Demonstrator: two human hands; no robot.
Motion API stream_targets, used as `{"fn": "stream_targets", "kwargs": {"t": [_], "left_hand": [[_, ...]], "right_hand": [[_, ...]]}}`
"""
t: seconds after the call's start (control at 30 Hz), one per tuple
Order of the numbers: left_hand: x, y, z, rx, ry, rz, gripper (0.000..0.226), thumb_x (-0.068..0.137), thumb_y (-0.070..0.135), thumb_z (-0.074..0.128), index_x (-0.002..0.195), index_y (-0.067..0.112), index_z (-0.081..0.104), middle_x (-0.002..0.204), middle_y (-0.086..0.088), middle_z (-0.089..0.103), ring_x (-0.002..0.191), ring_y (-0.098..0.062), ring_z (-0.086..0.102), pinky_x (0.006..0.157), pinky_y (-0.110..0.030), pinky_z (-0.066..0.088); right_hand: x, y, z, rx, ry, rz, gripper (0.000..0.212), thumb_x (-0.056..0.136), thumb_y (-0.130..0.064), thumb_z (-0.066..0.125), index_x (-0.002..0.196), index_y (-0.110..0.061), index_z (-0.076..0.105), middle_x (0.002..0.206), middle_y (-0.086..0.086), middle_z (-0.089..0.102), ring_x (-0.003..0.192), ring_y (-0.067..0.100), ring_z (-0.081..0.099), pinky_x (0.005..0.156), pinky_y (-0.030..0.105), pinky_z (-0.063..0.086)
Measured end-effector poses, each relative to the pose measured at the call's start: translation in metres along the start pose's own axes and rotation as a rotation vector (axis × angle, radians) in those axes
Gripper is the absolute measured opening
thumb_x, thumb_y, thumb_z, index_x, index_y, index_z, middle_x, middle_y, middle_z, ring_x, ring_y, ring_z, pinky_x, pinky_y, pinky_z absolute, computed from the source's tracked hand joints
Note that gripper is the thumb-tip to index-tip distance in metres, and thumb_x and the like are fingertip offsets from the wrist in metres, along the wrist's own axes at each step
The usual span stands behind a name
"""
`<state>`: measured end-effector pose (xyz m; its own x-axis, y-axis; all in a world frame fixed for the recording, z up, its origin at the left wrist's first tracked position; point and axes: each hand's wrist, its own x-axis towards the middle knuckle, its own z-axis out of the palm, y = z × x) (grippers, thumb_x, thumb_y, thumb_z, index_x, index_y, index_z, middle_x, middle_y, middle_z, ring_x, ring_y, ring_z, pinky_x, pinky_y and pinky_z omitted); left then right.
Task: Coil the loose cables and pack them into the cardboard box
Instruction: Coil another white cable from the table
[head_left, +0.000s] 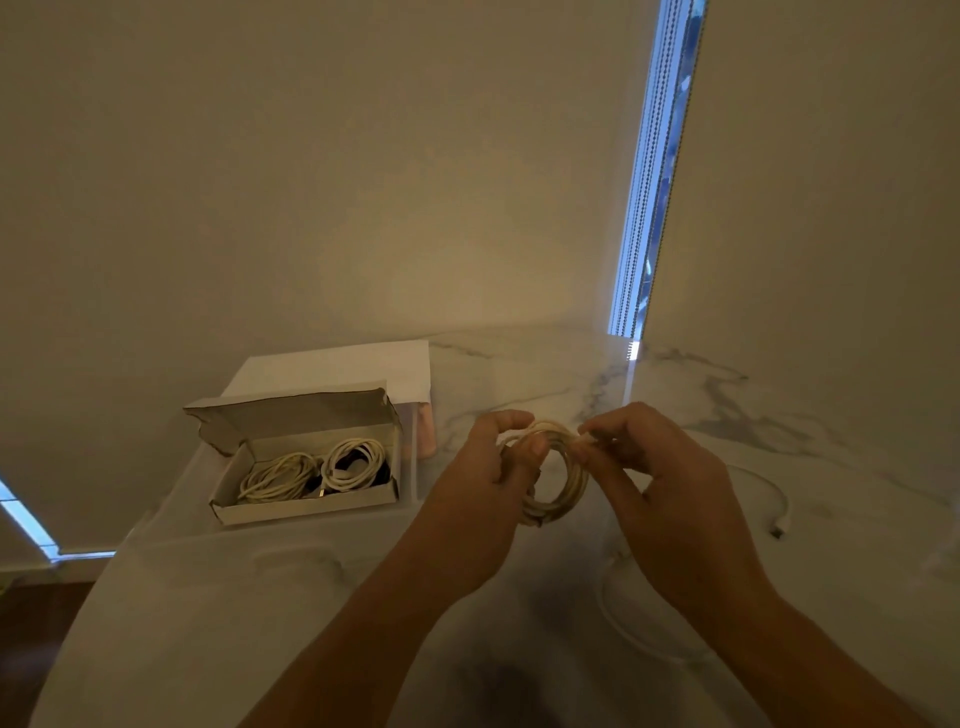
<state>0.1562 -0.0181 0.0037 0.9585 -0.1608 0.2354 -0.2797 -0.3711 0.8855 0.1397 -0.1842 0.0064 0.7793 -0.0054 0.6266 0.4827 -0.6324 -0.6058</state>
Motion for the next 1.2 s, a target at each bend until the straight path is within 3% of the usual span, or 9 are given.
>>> {"fn": "stream_targets", "kwargs": {"t": [0.07, 0.17, 0.23, 0.3, 0.4, 0.53, 0.83, 1.03, 1.2], "left_hand": [[0.000, 0.002, -0.002, -0.023, -0.013, -0.018, 0.032, 0.097, 0.044, 0.048, 0.128, 0.036, 0.044, 0.086, 0.006, 0.067, 0.079, 0.006, 0.064, 0.068, -0.010, 0.052], [0.000, 0.004, -0.005, -0.034, -0.039, -0.050, 0.037, 0.095, 0.045, 0.053, 0.130, 0.037, 0.044, 0.089, -0.003, 0.069, 0.081, -0.009, 0.067, 0.074, -0.023, 0.056], [0.000, 0.005, -0.006, -0.050, -0.075, -0.061, 0.036, 0.095, 0.042, 0.055, 0.129, 0.036, 0.044, 0.093, -0.002, 0.070, 0.081, -0.008, 0.067, 0.076, -0.024, 0.057], [0.000, 0.005, -0.007, -0.085, -0.112, -0.066, 0.035, 0.095, 0.037, 0.058, 0.128, 0.033, 0.046, 0.100, 0.004, 0.071, 0.086, -0.001, 0.068, 0.079, -0.023, 0.058], [0.000, 0.005, -0.008, -0.143, -0.154, -0.079, 0.032, 0.095, 0.030, 0.061, 0.125, 0.029, 0.050, 0.108, 0.005, 0.070, 0.095, -0.004, 0.068, 0.086, -0.028, 0.058], [0.000, 0.006, -0.009, -0.197, -0.203, -0.116, 0.032, 0.093, 0.023, 0.066, 0.123, 0.023, 0.056, 0.111, 0.002, 0.070, 0.100, -0.011, 0.068, 0.092, -0.036, 0.056], [0.001, 0.005, -0.010, -0.312, -0.255, -0.163, 0.027, 0.089, 0.014, 0.069, 0.115, 0.014, 0.064, 0.104, -0.007, 0.073, 0.097, -0.020, 0.071, 0.090, -0.034, 0.057], [0.001, 0.007, -0.012, -0.403, -0.243, -0.162, 0.026, 0.089, 0.013, 0.069, 0.115, 0.011, 0.067, 0.107, -0.010, 0.074, 0.099, -0.022, 0.071, 0.086, -0.031, 0.058], [0.001, 0.005, -0.014, -0.509, -0.162, -0.162, 0.028, 0.089, 0.010, 0.069, 0.117, 0.010, 0.067, 0.108, -0.013, 0.074, 0.101, -0.024, 0.071, 0.084, -0.031, 0.058]], "right_hand": [[0.000, 0.001, -0.001, 0.046, 0.018, 0.046, 0.008, 0.090, -0.028, 0.062, 0.099, -0.029, 0.061, 0.089, -0.018, 0.065, 0.088, -0.002, 0.062, 0.077, 0.008, 0.048], [0.002, 0.003, -0.002, 0.097, 0.066, 0.100, 0.007, 0.092, -0.032, 0.058, 0.098, -0.030, 0.057, 0.086, -0.016, 0.068, 0.082, -0.003, 0.066, 0.071, 0.009, 0.049], [0.004, 0.005, -0.003, 0.154, 0.103, 0.139, 0.005, 0.093, -0.029, 0.058, 0.098, -0.027, 0.057, 0.085, -0.014, 0.070, 0.080, -0.002, 0.068, 0.067, 0.009, 0.049], [0.006, 0.008, -0.003, 0.198, 0.133, 0.162, 0.003, 0.094, -0.025, 0.058, 0.097, -0.026, 0.057, 0.083, -0.012, 0.071, 0.079, 0.001, 0.069, 0.070, 0.018, 0.053], [0.008, 0.010, -0.005, 0.257, 0.163, 0.188, 0.007, 0.095, -0.021, 0.058, 0.095, -0.027, 0.056, 0.084, -0.009, 0.072, 0.078, 0.006, 0.071, 0.074, 0.030, 0.055], [0.011, 0.011, -0.011, 0.277, 0.209, 0.213, 0.002, 0.096, -0.020, 0.058, 0.097, -0.023, 0.058, 0.083, -0.006, 0.072, 0.076, 0.004, 0.071, 0.066, 0.010, 0.049], [0.018, 0.014, -0.020, 0.348, 0.277, 0.262, 0.002, 0.095, -0.015, 0.060, 0.098, -0.015, 0.060, 0.080, -0.001, 0.072, 0.076, 0.007, 0.072, 0.065, 0.008, 0.048], [0.020, 0.018, -0.026, 0.396, 0.313, 0.299, 0.001, 0.096, -0.017, 0.060, 0.096, -0.017, 0.060, 0.081, 0.000, 0.073, 0.078, 0.011, 0.073, 0.080, 0.033, 0.056], [0.020, 0.016, -0.026, 0.528, 0.249, 0.330, 0.002, 0.093, -0.011, 0.063, 0.094, -0.011, 0.061, 0.083, 0.007, 0.073, 0.082, 0.020, 0.074, 0.081, 0.036, 0.058]]}}
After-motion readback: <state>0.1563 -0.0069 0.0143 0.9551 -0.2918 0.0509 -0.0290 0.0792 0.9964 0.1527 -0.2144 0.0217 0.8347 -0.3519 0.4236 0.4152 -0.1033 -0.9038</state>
